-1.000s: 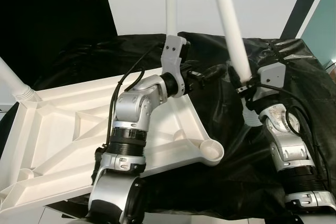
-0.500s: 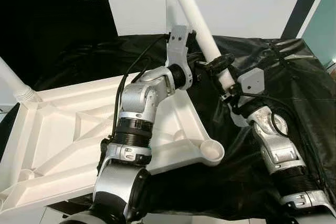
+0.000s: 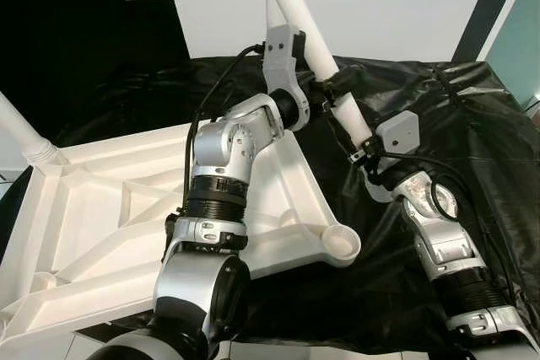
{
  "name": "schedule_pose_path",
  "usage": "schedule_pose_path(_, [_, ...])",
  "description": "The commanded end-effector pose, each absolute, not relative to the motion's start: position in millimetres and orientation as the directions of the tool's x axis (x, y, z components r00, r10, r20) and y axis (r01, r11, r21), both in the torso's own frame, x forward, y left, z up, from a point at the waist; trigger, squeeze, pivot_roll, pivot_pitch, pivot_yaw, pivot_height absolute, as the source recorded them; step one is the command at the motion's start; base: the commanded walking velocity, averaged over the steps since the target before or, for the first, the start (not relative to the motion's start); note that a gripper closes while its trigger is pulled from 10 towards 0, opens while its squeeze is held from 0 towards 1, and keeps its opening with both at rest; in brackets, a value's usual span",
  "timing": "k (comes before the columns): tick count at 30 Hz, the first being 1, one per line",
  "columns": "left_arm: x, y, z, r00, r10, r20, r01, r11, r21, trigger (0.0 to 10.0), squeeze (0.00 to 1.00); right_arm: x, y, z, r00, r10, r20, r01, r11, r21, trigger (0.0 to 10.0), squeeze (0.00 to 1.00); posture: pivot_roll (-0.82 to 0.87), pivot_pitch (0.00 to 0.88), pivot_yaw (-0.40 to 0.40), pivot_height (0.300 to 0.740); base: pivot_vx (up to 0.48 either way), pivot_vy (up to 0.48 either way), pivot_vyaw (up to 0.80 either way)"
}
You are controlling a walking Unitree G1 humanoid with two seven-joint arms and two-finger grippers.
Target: Building children table
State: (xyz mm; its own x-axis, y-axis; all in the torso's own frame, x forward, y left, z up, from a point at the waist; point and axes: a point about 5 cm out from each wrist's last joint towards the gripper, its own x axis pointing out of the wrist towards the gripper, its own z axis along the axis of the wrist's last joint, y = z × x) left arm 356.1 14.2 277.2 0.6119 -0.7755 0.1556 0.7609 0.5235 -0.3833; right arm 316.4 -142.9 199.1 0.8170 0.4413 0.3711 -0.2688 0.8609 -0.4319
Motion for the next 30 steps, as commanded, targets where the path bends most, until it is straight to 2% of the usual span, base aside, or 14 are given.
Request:
schedule_pose_path(1, [351, 0, 282, 0.572, -0.799, 0.183, 0.786, 0.47, -0.402, 0.0, 0.0, 317, -139, 199, 0.811, 0.457, 0.367, -0.276, 0.85, -0.448, 10.0, 0.0, -0.07, 0.0, 0.051, 0.74, 0.0, 0.0, 0.0])
schedule_pose_path(11, [347, -9, 285, 0.569, -0.793, 0.216, 0.781, 0.44, -0.444, 0.0, 0.0, 319, -135, 201, 0.81, 0.449, 0.377, -0.272, 0.858, -0.436, 10.0, 0.0, -0.07, 0.0, 0.047, 0.74, 0.0, 0.0, 0.0])
schedule_pose_path(12, [345, -10, 287, 0.568, -0.792, 0.225, 0.787, 0.442, -0.43, 10.0, 0.0, 319, -136, 201, 0.814, 0.445, 0.373, -0.279, 0.863, -0.421, 10.0, 0.09, -0.08, 0.0, 0.047, 0.74, 0.0, 0.0, 0.0])
schedule_pose_path(14, [343, -11, 290, 0.563, -0.793, 0.233, 0.796, 0.443, -0.413, 10.0, 0.0, 319, -137, 201, 0.821, 0.438, 0.367, -0.279, 0.868, -0.412, 10.0, 0.09, -0.08, 0.0, 0.047, 0.74, 0.0, 0.0, 0.0])
schedule_pose_path(15, [342, -12, 295, 0.558, -0.792, 0.248, 0.806, 0.447, -0.388, 10.0, 0.0, 320, -138, 201, 0.827, 0.431, 0.361, -0.281, 0.873, -0.4, 10.0, 1.0, -0.08, 0.0, 0.045, 0.74, 0.0, 0.0, 0.0])
schedule_pose_path(17, [337, -12, 304, 0.548, -0.789, 0.277, 0.826, 0.459, -0.328, 10.0, 0.0, 322, -143, 204, 0.847, 0.403, 0.346, -0.268, 0.886, -0.378, 10.0, 1.0, -0.08, 0.0, 0.045, 0.74, 0.0, 0.0, 0.0])
schedule_pose_path(30, [323, -16, 318, 0.543, -0.771, 0.334, 0.84, 0.501, -0.209, 10.0, 0.0, 333, -146, 204, 0.91, 0.351, 0.221, -0.273, 0.907, -0.32, 10.0, 1.0, -0.07, 0.0, 0.043, 0.74, 0.0, 0.0, 0.0])
